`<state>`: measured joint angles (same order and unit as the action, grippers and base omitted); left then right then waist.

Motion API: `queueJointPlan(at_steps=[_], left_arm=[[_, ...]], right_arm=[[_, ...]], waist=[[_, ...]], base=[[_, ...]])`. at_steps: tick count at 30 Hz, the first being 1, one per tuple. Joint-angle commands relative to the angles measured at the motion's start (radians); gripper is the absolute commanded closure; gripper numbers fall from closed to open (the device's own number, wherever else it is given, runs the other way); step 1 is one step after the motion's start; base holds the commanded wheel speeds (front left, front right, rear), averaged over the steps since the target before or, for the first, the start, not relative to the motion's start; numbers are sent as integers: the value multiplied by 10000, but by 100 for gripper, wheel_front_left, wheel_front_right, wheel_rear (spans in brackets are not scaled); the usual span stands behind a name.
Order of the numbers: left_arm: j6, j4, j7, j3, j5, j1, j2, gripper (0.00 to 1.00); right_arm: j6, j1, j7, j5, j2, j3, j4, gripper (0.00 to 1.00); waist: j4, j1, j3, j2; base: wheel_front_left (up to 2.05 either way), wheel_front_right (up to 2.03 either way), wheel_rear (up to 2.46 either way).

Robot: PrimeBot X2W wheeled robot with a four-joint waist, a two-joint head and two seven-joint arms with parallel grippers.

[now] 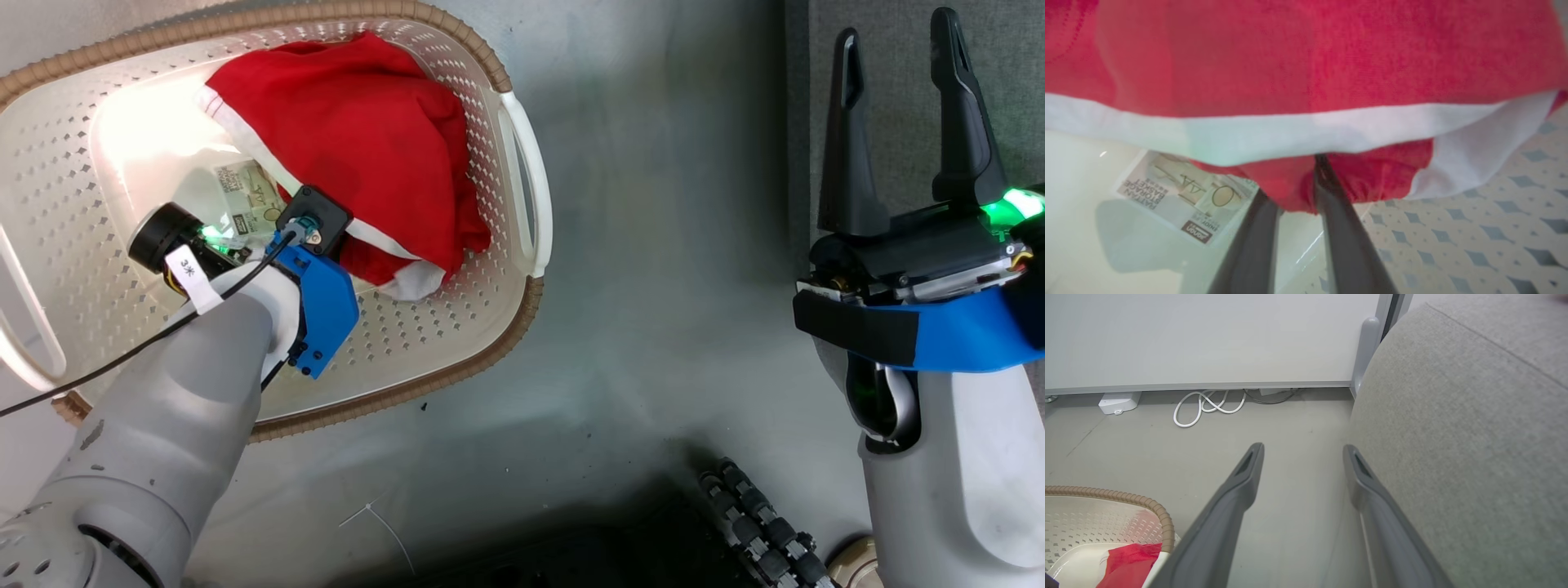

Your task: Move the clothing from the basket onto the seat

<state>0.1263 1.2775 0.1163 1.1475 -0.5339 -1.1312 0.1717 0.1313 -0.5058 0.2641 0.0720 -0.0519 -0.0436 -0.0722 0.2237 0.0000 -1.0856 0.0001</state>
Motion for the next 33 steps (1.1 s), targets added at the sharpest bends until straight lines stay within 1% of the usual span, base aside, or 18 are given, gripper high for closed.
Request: queueJointPlan(at_steps=[1, 9, 17, 22, 29, 33], left_arm=[[31, 41, 64, 55, -34, -152, 10, 100], [55, -4, 194, 242, -320, 28, -150, 100], [58, -500, 617, 572, -738, 275, -392, 100], [59, -955, 1013, 803, -1089, 448, -504, 100], [53, -1640, 1434, 996, -1533, 852, -639, 100], [49, -2209, 1509, 721, -1776, 1000, -577, 100]], right_arm=[[-11, -16, 4, -48, 28, -20, -11, 0], [-11, -122, 4, -103, 29, 58, 126, 0], [-11, -173, 4, -122, 29, 107, 311, 0], [-11, -106, 4, -162, 27, 174, 508, 0], [-11, 185, 4, -232, 17, 204, 903, 0], [-11, 341, 4, -190, -84, 266, 1104, 0]], waist=[[-11, 0, 9, -1], [-113, 0, 294, -1], [-337, 0, 908, -1], [-543, 0, 1522, -1], [-888, 0, 2688, -1], [-1071, 0, 3361, -1]], base=[[0, 0, 0], [0, 0, 0], [0, 0, 0], [0, 0, 0], [0, 0, 0], [0, 0, 0]])
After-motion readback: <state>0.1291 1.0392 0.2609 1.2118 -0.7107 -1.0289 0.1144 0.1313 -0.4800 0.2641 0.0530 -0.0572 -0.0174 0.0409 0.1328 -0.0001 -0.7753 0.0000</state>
